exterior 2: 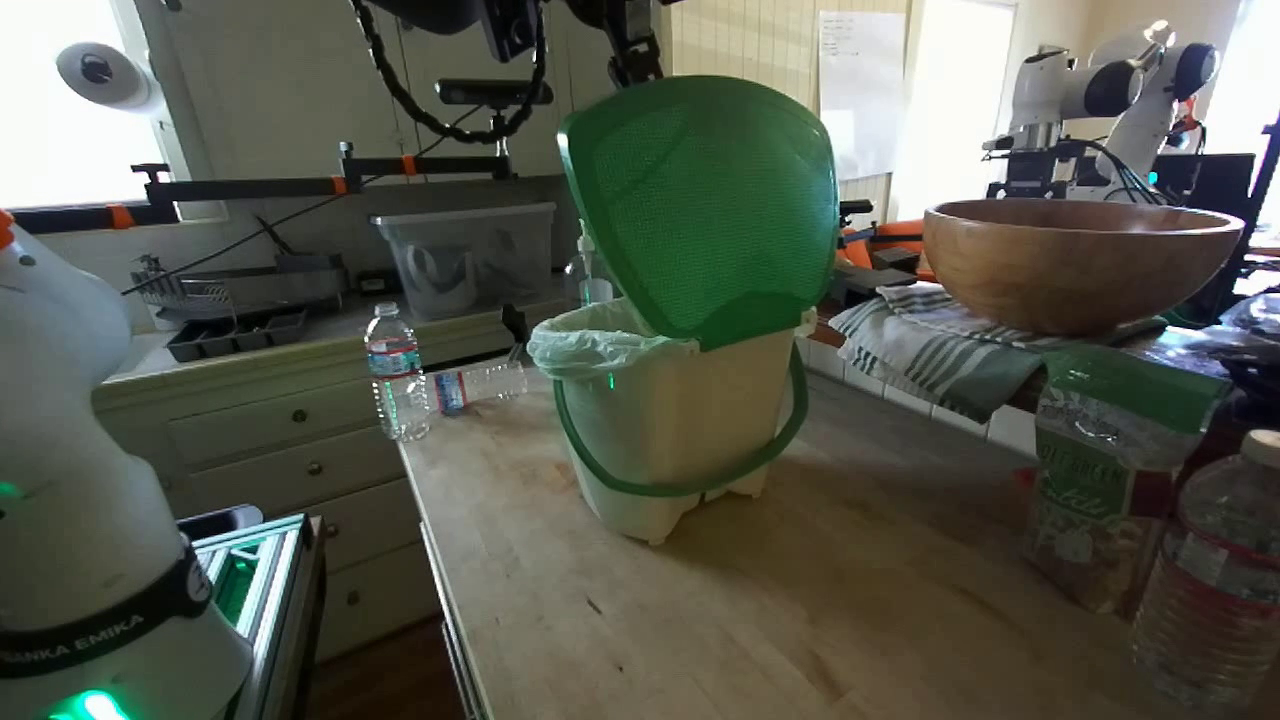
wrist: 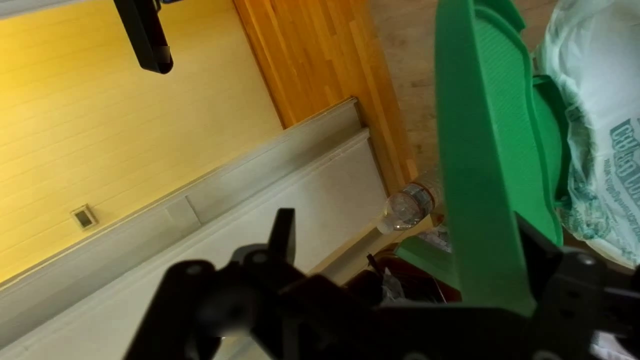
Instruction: Open the lid of the bin
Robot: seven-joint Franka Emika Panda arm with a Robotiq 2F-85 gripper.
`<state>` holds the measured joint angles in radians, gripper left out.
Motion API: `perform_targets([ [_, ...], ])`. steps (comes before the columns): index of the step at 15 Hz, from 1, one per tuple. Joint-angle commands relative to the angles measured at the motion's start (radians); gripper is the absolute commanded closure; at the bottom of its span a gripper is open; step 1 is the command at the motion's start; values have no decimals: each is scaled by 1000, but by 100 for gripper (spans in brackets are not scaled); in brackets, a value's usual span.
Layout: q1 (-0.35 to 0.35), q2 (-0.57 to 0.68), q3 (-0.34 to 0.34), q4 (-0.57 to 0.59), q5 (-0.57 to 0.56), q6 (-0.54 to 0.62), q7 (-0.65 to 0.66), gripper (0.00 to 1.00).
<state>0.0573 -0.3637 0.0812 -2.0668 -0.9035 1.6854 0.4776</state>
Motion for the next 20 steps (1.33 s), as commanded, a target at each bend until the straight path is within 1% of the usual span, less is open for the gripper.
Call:
perform_targets([
  [1, -11, -24, -2, 1, 21, 3, -13, 0],
  [10, -23, -39, -8, -6, 31, 4, -9, 0],
  [20, -7, -75, 16, -19, 60, 14, -7, 0],
])
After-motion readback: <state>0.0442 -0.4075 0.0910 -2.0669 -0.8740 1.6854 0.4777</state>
